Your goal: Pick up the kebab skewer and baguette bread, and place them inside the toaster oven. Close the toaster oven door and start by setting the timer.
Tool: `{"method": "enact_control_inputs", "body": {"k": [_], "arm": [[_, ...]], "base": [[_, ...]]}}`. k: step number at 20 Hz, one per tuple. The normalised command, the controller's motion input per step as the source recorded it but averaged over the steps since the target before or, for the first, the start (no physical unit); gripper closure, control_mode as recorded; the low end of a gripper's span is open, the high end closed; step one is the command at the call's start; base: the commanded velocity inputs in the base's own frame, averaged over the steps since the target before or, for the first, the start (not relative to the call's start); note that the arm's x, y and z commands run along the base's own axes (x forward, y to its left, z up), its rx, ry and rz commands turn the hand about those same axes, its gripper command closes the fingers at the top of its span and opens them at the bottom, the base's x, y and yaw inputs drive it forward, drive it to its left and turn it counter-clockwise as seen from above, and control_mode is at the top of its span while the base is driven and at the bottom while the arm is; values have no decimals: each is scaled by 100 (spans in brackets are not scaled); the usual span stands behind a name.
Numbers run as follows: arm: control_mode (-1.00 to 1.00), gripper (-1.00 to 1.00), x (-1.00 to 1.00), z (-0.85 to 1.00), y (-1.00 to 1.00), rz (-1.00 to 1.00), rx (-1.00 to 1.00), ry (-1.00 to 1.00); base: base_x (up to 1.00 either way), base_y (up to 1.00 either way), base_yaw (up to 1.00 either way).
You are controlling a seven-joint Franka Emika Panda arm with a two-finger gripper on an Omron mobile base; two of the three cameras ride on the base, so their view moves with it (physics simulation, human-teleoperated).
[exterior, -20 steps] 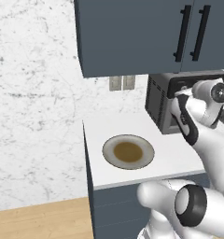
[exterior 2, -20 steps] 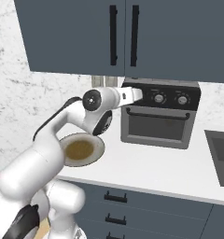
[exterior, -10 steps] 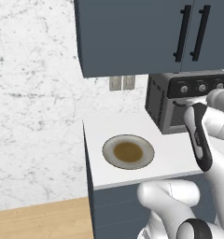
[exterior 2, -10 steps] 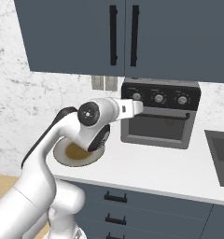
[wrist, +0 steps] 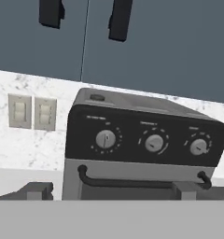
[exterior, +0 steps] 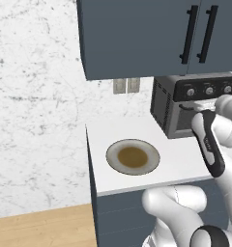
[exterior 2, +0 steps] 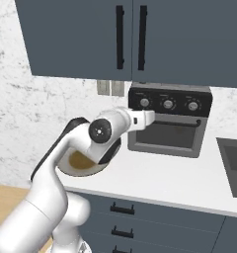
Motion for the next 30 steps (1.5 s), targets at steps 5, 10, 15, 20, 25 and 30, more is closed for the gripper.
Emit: {"method": "enact_control_inputs", "body": {"k": [5, 10, 15, 20, 25, 30], "arm": [[-100, -100, 0, 0, -1, 3, 0, -5], [-100, -100, 1, 0, 0, 3, 0, -1], [-100, -100, 10, 0, 0, 0, 0, 0], [-100, -100, 23, -10, 0, 0, 0, -6], [-100, -100, 29, -22, 0, 0, 0, -12], [-100, -100, 21, -4, 0, 0, 0, -10]], "base": [[0, 0, 0], [0, 0, 0], [0, 0, 0], [0, 0, 0], [0, 0, 0], [0, 0, 0]]}}
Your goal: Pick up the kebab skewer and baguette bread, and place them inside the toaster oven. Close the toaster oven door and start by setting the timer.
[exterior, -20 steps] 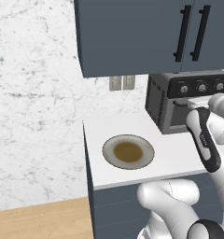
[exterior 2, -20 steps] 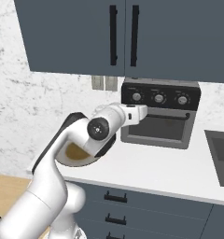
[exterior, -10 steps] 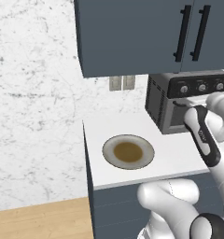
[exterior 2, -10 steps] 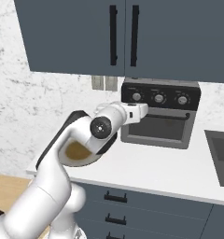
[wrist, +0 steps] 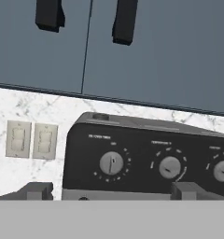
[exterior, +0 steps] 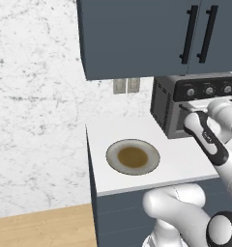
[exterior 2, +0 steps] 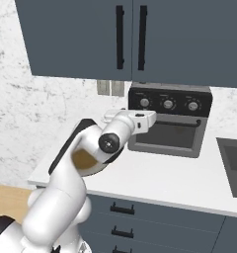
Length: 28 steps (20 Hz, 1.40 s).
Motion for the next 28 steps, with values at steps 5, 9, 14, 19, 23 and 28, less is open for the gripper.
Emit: {"method": "enact_control_inputs", "body": {"k": [5, 9, 14, 19, 23, 28], "arm": [[-100, -100, 14, 0, 0, 0, 0, -3], [-100, -100, 5, 0, -4, 0, 0, 0], [-100, -100, 13, 0, -6, 0, 0, 0], [-100, -100, 14, 0, -5, 0, 0, 0], [-100, -100, 12, 0, 0, 0, 0, 0], [-100, -100, 18, 0, 0, 0, 0, 0]], "base": [[0, 0, 0], [0, 0, 0], [0, 0, 0], [0, 0, 0], [0, 0, 0], [0, 0, 0]]}}
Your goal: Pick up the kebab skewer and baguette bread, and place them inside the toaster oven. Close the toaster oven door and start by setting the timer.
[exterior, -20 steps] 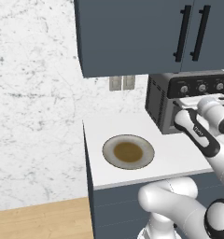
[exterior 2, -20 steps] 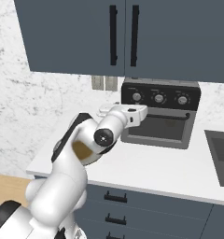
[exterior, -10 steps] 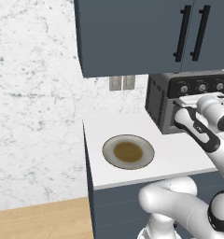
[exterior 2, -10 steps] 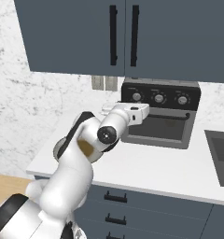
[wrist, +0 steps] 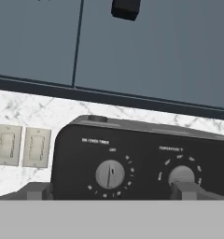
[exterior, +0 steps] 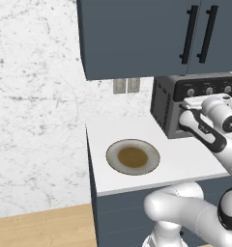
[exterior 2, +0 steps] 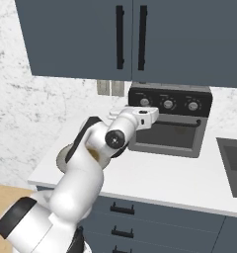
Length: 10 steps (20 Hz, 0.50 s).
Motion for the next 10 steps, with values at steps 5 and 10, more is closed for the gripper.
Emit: {"method": "enact_control_inputs", "body": {"k": [5, 10], "arm": [[-100, -100, 13, 0, 0, 0, 0, 0], [-100, -100, 1, -1, 0, 0, 0, 0]], "base": [[0, 0, 0], [0, 0, 0]]}}
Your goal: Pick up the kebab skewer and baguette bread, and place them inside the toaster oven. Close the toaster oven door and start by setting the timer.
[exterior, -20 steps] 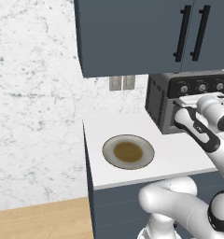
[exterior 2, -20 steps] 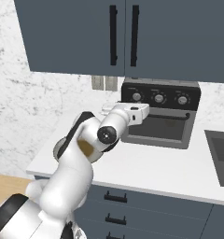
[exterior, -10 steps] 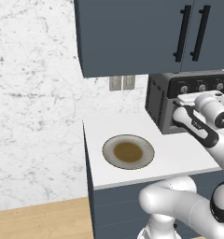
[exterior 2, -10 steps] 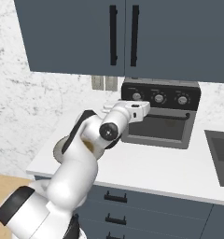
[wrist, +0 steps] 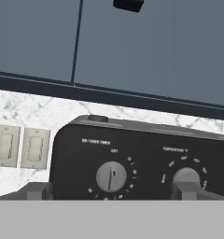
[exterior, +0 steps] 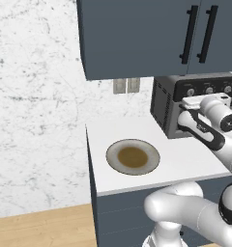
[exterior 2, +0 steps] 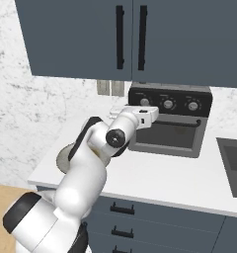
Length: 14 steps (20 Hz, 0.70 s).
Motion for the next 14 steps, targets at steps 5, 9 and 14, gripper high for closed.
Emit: {"method": "enact_control_inputs", "body": {"k": [5, 9, 14], "arm": [[-100, -100, 4, -4, 0, 0, 0, 0], [-100, -100, 16, 0, 0, 0, 0, 0], [-100, -100, 9, 0, 0, 0, 0, 0]], "base": [[0, 0, 0], [0, 0, 0], [0, 0, 0]]}}
